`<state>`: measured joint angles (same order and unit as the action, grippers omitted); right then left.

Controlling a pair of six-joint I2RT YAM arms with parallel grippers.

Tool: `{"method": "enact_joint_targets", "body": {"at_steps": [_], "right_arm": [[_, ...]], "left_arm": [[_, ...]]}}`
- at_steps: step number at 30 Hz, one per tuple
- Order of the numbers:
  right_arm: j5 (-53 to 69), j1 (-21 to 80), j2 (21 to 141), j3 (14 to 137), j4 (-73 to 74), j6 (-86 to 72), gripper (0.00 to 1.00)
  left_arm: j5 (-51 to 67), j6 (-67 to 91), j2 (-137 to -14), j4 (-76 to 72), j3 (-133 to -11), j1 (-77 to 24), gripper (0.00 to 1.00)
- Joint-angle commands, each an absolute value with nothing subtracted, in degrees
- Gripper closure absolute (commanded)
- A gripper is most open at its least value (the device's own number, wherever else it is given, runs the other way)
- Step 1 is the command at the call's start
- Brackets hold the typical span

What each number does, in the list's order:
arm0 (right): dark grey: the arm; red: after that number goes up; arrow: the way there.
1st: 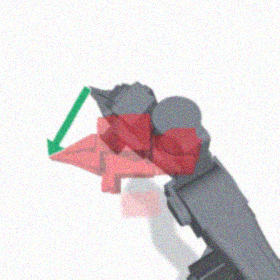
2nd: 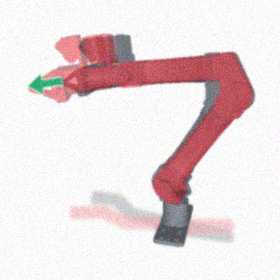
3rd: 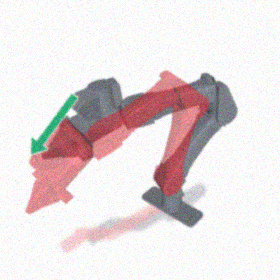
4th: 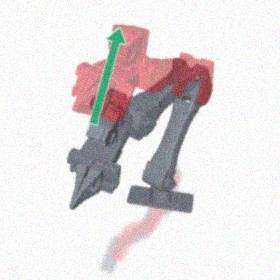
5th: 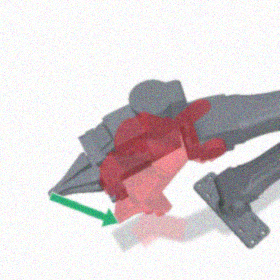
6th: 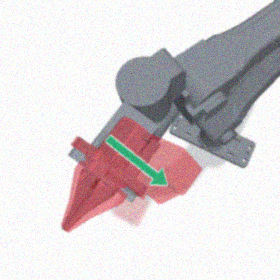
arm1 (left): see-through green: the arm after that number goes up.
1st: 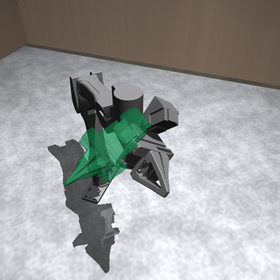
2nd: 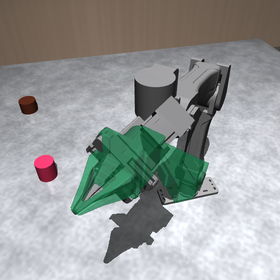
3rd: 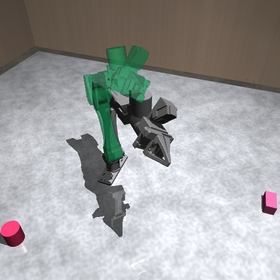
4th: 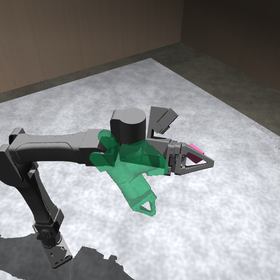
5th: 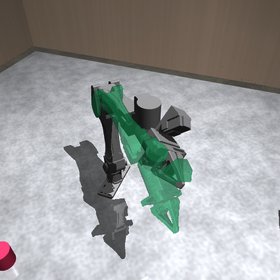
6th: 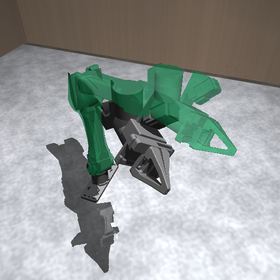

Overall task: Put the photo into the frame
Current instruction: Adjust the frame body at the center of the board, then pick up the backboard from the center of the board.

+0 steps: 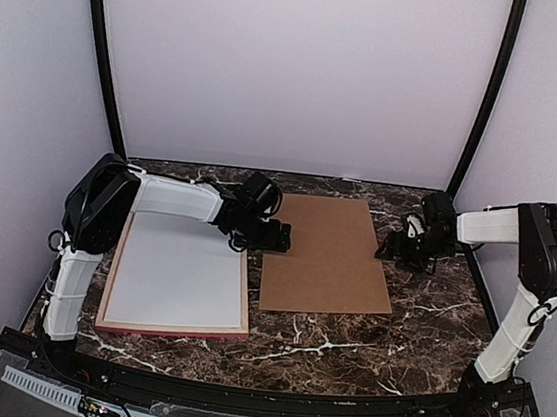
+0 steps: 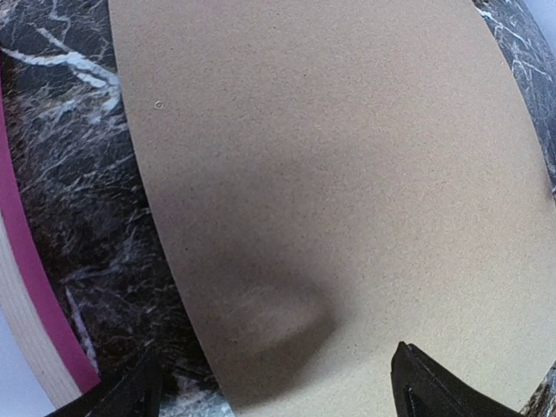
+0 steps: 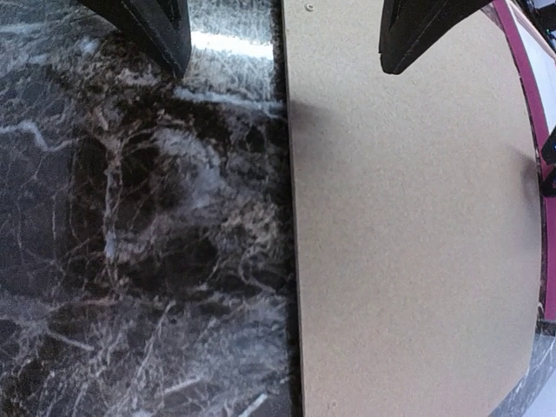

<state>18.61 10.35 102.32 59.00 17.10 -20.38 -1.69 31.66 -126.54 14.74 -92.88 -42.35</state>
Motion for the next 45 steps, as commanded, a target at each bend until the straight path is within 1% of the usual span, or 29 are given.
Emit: {"method": "enact_joint_targets", "body": {"at_steps": [1,6,15,22,30,33,36,41,45], "right_arm": [[22.11,9.93,104.83,58.71,13.28,-19.51,0.24],[27.16,9.93,106.87,58.71,11.53,-19.97,0.25],[40.98,9.89,106.57,55.11,5.14,-24.25,0.26],[50.38,9.4,99.61,53.57,0.69,-29.81,0.31],[58.98,9.4,89.47,51.52,-3.64,-35.86,0.41],[60.36,9.72,86.37,51.13,-4.13,-37.28,0.44],[60.28,10.84,84.14,52.33,-2.54,-37.21,0.44],[57.97,13.65,82.19,56.35,3.62,-34.81,0.43],[56.71,16.13,81.66,58.93,5.49,-34.58,0.4]], "left_arm": [[2.58,32.16,-128.92,16.55,-93.84,-42.24,0.05],[4.23,33.49,-130.44,16.29,-94.79,-42.8,0.06],[9.22,37.2,-130.91,13.13,-92.36,-43.64,0.09],[12.58,40.22,-129.19,8.72,-88.24,-44.43,0.1],[14.17,42.15,-126.8,5.11,-84.48,-44.6,0.11],[15.46,42.73,-126.11,3.51,-83.26,-44.71,0.11],[16.26,43.31,-125.52,2.65,-82.46,-44.77,0.11],[16.55,43.86,-124.07,1.21,-81.04,-45.12,0.12],[17.69,44.59,-123.32,0.28,-80.44,-45.45,0.12]]}}
